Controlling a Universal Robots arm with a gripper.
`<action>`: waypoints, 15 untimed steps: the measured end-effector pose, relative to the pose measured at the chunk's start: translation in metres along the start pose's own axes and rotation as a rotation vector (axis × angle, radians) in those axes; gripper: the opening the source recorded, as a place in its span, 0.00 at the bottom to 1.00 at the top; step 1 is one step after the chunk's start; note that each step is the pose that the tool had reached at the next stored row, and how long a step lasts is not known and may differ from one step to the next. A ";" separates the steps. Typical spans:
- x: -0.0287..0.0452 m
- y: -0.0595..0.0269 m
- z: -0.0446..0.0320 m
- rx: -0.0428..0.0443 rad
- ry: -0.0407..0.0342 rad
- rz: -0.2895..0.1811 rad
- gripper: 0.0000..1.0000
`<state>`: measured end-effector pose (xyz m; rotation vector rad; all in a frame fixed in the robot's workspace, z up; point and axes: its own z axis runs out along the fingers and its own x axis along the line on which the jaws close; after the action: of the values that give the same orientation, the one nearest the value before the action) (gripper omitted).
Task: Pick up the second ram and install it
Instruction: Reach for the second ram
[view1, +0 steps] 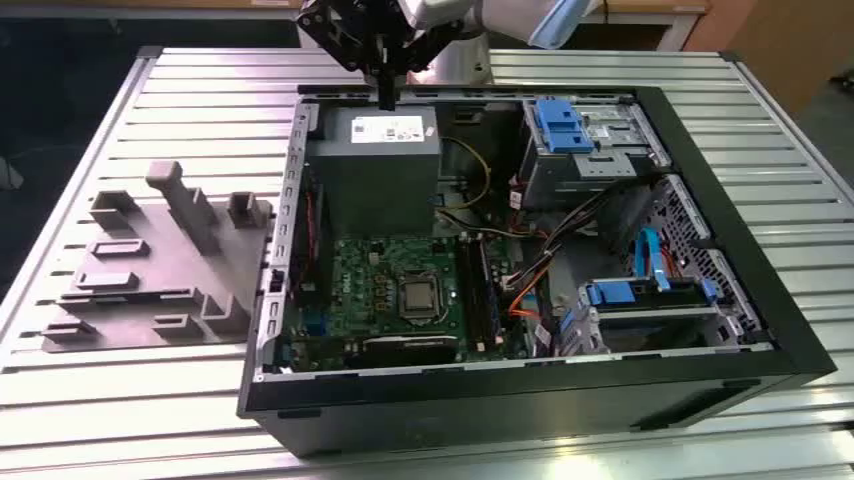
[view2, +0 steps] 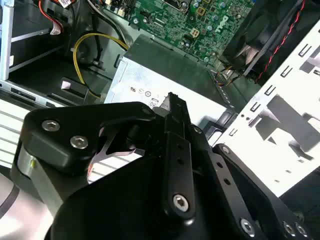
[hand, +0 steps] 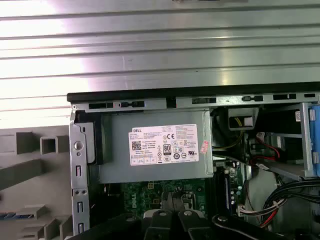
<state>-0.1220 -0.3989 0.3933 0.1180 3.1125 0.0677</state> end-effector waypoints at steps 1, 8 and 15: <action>0.0000 0.0000 0.0000 0.0000 0.0000 0.000 0.10; 0.0000 0.0000 0.0000 0.0000 0.0000 0.000 0.10; 0.0025 -0.0002 -0.0001 0.0002 0.0000 0.000 0.10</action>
<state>-0.1245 -0.3989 0.3933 0.1181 3.1125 0.0674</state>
